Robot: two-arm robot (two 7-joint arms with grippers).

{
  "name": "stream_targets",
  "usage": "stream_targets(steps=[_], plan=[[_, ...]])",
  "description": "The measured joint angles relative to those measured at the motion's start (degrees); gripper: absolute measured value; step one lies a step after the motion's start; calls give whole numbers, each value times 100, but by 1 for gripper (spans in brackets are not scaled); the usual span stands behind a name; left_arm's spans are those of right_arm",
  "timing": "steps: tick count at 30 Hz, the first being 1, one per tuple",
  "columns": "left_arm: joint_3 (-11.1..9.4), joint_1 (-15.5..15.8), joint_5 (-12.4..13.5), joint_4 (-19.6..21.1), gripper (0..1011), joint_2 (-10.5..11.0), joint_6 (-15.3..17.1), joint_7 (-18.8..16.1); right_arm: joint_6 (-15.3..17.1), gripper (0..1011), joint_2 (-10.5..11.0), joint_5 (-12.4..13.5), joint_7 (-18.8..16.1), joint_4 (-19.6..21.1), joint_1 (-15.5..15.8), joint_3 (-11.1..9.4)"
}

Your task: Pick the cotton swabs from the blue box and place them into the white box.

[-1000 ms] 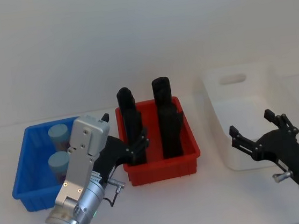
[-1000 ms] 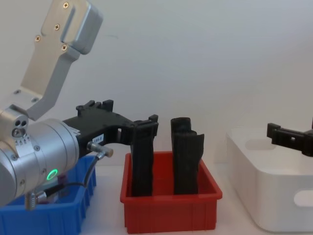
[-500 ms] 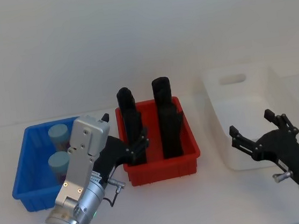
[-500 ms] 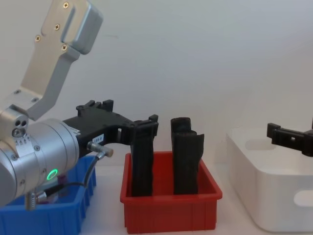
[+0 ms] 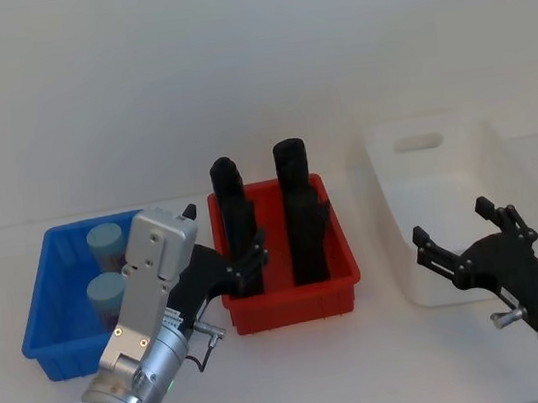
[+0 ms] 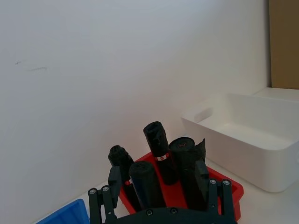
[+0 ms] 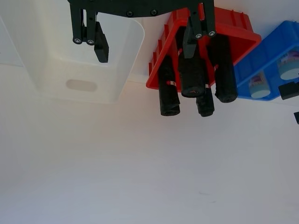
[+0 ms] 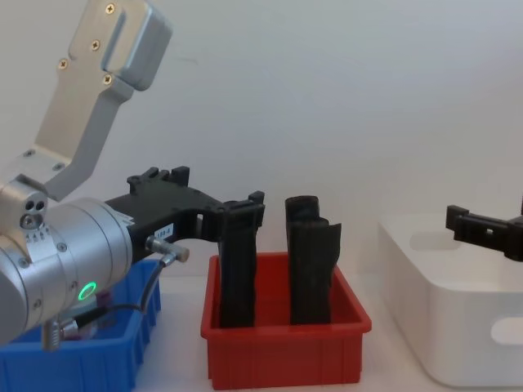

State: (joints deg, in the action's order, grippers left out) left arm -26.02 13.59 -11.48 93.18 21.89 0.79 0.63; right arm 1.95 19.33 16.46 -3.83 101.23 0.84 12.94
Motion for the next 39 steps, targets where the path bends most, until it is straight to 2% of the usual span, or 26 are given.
stream_targets(steps=[22, 30, 39], plan=[[21, 33, -24, -60, 1004, -16, 1, 36, 0, 1002, 0, 0, 0, 0, 0, 0], [112, 184, -131, -314, 1004, -78, 111, 112, 0, 1002, 0, 0, 0, 0, 0, 0], [273, 417, -306, -701, 1004, -146, 435, 95, 0, 1002, 0, 0, 0, 0, 0, 0]])
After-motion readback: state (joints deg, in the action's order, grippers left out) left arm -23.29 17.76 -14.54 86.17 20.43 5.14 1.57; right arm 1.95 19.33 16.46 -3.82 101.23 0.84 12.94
